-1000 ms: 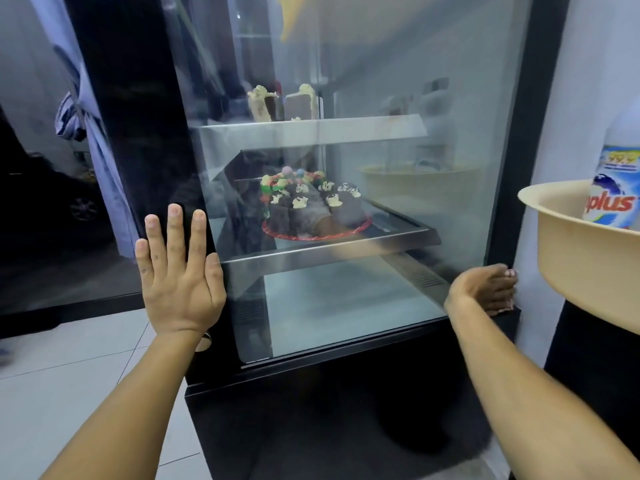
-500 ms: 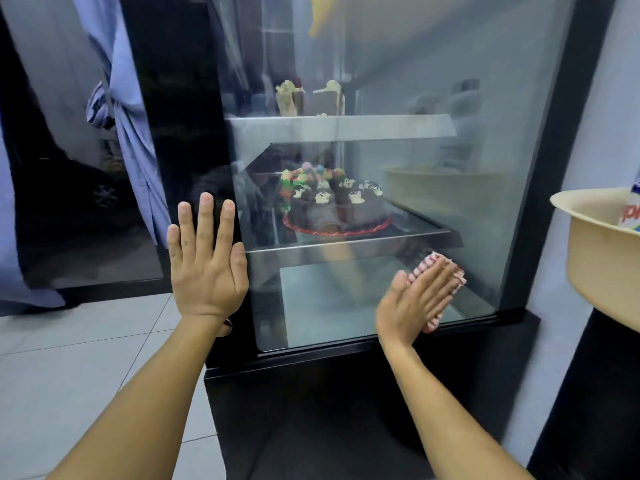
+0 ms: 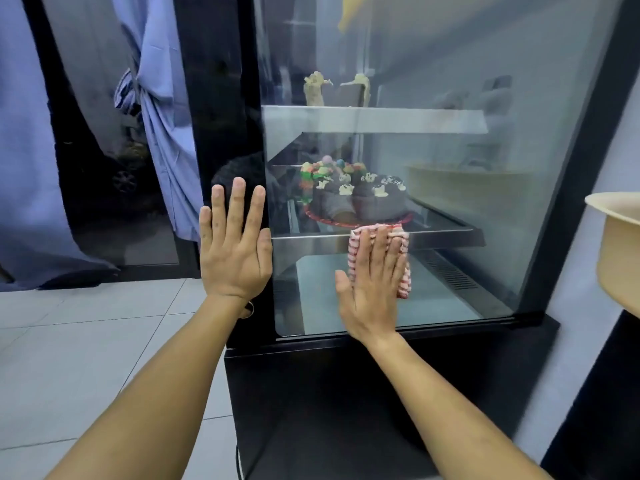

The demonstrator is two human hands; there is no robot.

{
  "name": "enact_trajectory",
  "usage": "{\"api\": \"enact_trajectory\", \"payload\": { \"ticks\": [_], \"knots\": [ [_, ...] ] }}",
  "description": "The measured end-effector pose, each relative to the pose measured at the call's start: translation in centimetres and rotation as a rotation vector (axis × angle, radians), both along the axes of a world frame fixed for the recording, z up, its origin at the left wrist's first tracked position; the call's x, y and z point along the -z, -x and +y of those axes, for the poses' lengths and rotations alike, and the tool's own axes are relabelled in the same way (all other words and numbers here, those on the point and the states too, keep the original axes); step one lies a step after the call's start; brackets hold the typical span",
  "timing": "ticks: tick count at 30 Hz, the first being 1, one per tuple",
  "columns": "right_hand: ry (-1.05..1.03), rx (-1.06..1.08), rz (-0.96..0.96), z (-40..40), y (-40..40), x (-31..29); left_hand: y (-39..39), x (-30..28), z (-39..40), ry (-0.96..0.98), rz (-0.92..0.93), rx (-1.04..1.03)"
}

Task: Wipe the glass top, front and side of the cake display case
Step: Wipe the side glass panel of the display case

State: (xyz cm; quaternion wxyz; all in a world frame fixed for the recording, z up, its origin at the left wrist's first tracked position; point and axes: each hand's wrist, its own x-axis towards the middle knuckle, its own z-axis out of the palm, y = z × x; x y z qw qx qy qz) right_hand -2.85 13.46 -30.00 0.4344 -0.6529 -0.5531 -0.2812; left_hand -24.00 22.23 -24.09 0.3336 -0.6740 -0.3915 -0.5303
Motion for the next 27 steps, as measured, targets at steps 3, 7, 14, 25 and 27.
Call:
{"api": "enact_trajectory", "payload": {
  "ticks": [3, 7, 14, 25, 27],
  "knots": [
    [0.152, -0.241, -0.348, -0.2, 4.7, 2.7, 0.3, -0.4, -0.2, 0.010, 0.022, 0.005],
    [0.308, -0.304, -0.769, -1.2, 1.1, 5.4, 2.1, -1.1, -0.3, 0.031, 0.148, 0.038],
    [0.162, -0.228, -0.222, -0.1, 6.1, 2.0, 4.4, -6.0, 0.7, -0.131, 0.507, 0.014],
    [0.446, -0.584, -0.928, 0.2, 4.3, 4.8, 4.3, -5.5, 0.4, -0.130, 0.501, -0.003],
    [0.504, -0.605, -0.936, -0.6, 2.5, 4.8, 4.2, -5.5, 0.4, -0.128, 0.495, -0.007]
  ]
}}
